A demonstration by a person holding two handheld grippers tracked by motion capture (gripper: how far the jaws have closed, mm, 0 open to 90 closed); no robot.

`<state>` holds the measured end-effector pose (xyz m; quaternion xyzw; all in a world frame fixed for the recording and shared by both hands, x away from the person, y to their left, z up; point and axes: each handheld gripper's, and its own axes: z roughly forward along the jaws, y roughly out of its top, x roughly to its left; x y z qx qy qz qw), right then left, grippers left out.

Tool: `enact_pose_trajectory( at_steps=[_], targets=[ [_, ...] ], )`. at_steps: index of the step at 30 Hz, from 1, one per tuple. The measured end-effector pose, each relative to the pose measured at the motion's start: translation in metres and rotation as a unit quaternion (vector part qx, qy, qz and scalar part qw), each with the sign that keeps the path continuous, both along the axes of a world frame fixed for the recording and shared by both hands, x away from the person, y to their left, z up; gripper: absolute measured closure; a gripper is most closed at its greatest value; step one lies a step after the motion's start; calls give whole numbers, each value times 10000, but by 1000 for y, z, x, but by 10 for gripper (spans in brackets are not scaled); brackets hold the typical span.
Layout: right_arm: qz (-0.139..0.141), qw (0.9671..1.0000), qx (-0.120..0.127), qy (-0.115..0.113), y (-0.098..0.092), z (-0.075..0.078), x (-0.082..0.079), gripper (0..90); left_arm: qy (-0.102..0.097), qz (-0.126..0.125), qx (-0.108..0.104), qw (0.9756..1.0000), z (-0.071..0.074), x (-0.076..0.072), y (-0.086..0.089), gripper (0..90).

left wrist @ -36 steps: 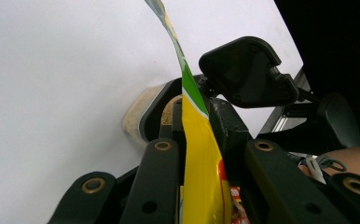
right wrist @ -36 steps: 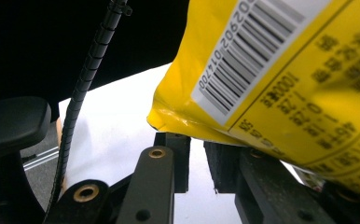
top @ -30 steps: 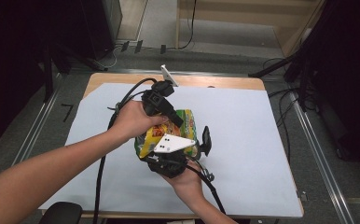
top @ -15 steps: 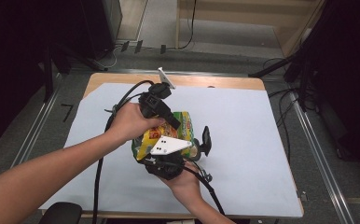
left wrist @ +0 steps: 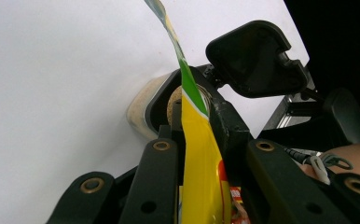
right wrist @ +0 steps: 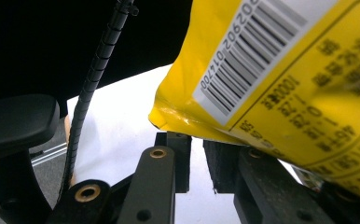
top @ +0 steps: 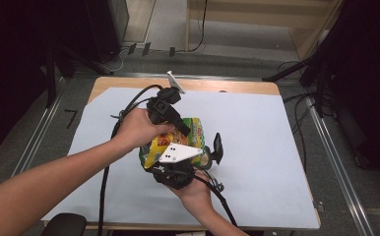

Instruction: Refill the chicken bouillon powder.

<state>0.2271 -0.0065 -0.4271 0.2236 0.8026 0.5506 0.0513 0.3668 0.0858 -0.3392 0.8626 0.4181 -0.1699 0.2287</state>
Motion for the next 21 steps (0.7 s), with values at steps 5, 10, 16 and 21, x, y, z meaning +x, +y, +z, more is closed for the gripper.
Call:
enact_pose_trajectory(
  at_steps=[5,10,16,21],
  targets=[
    [27,10000,71,55,0,3,-1,817,41,33,3,10000,2,0,-1,807],
    [25,10000,58,7,0,6,-3,820,-22,-42,68,10000,5,0,-7,809],
    [30,10000,44,-26,0,5,-2,821,-6,-55,36,10000,4,0,-5,809],
    [21,10000,36,-33,0,4,-3,820,-23,-59,8,10000,3,0,-4,810]
  ],
)
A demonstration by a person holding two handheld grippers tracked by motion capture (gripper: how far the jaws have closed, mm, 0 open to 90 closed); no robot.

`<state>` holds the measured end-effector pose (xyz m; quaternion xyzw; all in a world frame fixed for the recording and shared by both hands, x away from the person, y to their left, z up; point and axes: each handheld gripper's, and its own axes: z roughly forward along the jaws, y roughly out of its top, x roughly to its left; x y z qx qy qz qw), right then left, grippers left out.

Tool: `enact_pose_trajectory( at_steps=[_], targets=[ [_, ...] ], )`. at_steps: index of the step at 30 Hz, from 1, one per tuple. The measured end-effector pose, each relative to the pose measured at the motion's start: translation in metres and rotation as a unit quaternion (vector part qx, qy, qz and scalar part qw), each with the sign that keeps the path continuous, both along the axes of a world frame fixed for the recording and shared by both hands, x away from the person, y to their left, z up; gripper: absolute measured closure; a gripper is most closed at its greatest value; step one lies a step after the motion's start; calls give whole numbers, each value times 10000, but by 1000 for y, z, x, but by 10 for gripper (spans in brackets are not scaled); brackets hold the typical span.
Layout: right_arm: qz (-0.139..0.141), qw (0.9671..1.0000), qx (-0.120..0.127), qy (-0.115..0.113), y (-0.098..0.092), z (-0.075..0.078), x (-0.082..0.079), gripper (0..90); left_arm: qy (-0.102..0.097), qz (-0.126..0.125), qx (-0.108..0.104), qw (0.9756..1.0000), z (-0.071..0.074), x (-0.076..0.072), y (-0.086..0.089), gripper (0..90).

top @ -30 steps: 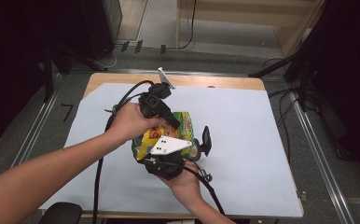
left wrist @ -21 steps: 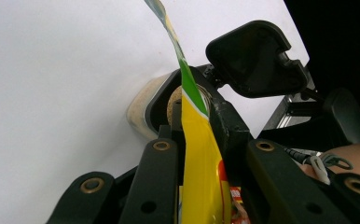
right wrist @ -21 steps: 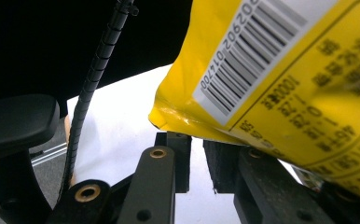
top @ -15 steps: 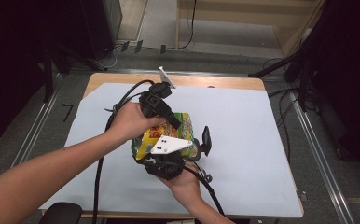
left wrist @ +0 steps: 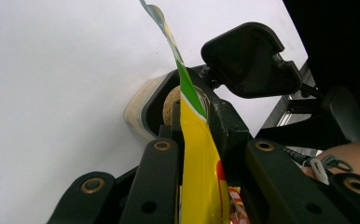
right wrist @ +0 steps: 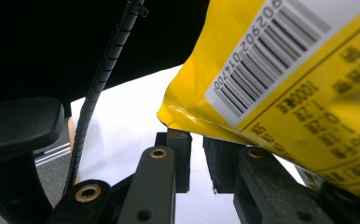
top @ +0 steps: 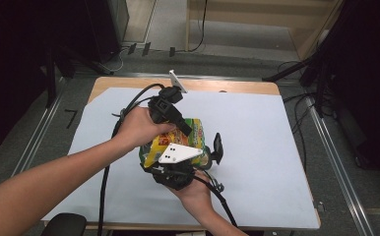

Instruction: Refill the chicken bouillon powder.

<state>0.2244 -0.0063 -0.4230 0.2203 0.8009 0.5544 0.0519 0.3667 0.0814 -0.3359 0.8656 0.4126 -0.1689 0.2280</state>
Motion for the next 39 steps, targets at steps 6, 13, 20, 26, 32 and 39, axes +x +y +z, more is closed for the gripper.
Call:
enact_pose_trajectory(
  at_steps=[6,13,20,26,32,39],
  targets=[
    [-9,10000,-26,-26,1,-2,-1,818,-62,30,-48,10000,0,-2,2,822],
    [8,10000,10,-39,3,-6,-3,802,-64,-13,-177,9998,-2,-5,7,839],
    [38,9999,-20,-91,6,-10,-5,777,-43,-31,-343,9994,-6,-6,13,855],
    [38,9998,-70,-207,8,-15,-7,739,-68,-5,-493,9988,-9,-8,19,862],
    [77,9997,-114,-205,11,-20,-8,715,-67,34,-673,9977,-13,-11,27,873],
    [119,9995,-179,-229,14,-24,-10,673,-249,34,-744,9969,-12,-17,33,882]
  ],
)
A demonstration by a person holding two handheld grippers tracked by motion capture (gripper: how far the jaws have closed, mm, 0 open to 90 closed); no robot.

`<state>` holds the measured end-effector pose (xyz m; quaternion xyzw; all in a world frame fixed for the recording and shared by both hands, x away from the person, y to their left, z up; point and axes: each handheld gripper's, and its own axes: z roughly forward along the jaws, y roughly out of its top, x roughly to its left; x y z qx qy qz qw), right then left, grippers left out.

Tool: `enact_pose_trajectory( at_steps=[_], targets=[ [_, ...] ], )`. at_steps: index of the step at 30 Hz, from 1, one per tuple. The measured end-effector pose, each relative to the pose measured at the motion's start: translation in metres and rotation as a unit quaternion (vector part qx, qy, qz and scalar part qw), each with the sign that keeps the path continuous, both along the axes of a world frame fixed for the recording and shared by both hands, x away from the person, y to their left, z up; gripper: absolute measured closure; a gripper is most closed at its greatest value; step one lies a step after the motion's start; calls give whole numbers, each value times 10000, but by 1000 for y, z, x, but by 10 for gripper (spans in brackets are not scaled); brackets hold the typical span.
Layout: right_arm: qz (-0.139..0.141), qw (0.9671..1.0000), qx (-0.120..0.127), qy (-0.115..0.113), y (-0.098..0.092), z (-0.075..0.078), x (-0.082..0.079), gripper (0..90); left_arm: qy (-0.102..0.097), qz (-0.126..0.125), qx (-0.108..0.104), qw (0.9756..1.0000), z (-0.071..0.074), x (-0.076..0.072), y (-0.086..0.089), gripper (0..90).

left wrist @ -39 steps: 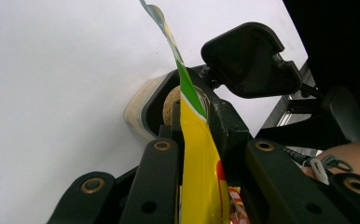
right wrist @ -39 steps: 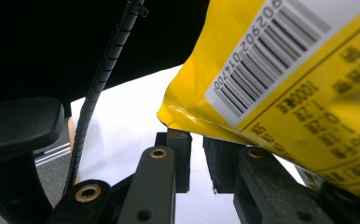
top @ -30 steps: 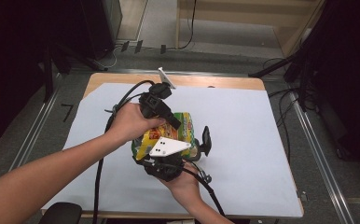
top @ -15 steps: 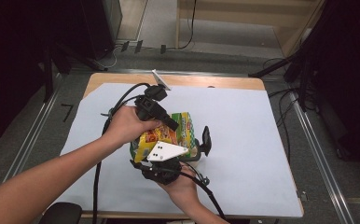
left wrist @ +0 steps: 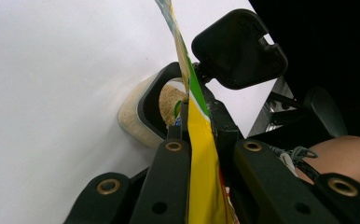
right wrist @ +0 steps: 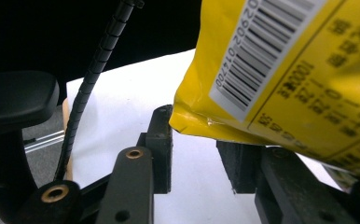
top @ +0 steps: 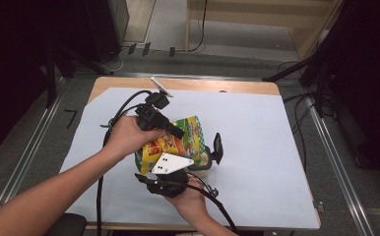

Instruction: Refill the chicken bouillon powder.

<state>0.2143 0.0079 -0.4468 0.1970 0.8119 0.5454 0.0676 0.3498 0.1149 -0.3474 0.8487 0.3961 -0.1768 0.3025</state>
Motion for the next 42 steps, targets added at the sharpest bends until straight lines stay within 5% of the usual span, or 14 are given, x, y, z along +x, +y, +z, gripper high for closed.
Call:
enact_pose_trajectory(
  at_steps=[19,25,34,42],
  targets=[
    [52,9997,-173,173,3,-17,0,581,-228,-75,-189,9995,-8,-11,18,882],
    [30,9995,-283,159,4,-23,0,580,-131,-47,-407,9991,-15,-11,25,877],
    [57,9986,-519,13,3,-32,0,584,-188,-49,-446,9988,-21,-18,29,862],
    [93,9988,-487,56,2,-35,1,581,-158,-87,-456,9988,-25,-17,30,850]
  ],
)
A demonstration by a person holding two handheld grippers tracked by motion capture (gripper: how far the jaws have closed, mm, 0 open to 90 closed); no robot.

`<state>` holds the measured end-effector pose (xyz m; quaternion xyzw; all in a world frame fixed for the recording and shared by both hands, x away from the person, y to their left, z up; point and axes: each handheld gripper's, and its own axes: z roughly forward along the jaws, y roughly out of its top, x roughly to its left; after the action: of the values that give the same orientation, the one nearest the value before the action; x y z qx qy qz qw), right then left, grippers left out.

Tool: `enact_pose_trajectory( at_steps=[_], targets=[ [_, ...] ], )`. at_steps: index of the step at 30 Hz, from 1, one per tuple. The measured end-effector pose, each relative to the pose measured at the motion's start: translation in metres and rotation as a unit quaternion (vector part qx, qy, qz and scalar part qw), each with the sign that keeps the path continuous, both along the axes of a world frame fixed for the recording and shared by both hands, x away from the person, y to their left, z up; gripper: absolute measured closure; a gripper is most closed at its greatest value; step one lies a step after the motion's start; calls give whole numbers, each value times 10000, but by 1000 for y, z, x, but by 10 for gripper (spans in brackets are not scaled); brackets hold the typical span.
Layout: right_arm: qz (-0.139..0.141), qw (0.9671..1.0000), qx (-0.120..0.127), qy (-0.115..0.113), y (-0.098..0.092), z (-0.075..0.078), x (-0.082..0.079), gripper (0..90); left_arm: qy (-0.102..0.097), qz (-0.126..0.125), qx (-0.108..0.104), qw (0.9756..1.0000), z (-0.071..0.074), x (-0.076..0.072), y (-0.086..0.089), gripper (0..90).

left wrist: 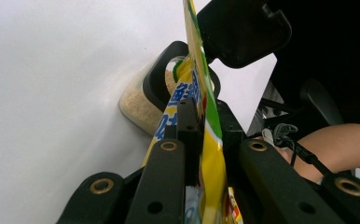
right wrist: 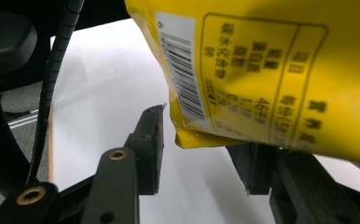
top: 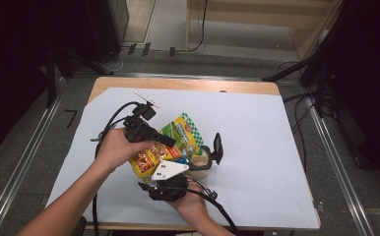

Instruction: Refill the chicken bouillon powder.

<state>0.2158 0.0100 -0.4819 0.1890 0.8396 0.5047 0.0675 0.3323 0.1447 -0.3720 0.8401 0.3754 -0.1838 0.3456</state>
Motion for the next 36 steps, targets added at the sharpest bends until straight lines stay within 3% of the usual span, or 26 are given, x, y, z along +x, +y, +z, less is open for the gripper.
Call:
enact_pose_trajectory(
  at_steps=[6,13,19,31,33,36],
  targets=[
    [-3,10000,-56,30,0,-3,1,570,16,-43,12,10000,-5,5,-4,845],
    [-66,9998,-159,52,-1,-9,4,571,18,-97,-152,9998,-7,8,-7,853],
    [-74,9997,-217,52,0,-11,4,562,7,-141,-166,9998,-7,12,-8,851],
    [-111,9995,-234,163,-1,-14,6,554,-110,-163,-383,9991,-7,8,-4,899],
    [-136,9995,-232,147,-1,-14,6,550,-63,-146,-499,9986,-7,7,-1,899],
    [-152,9995,-222,159,-2,-14,6,546,-24,-153,-486,9987,-6,5,2,900]
  ],
)
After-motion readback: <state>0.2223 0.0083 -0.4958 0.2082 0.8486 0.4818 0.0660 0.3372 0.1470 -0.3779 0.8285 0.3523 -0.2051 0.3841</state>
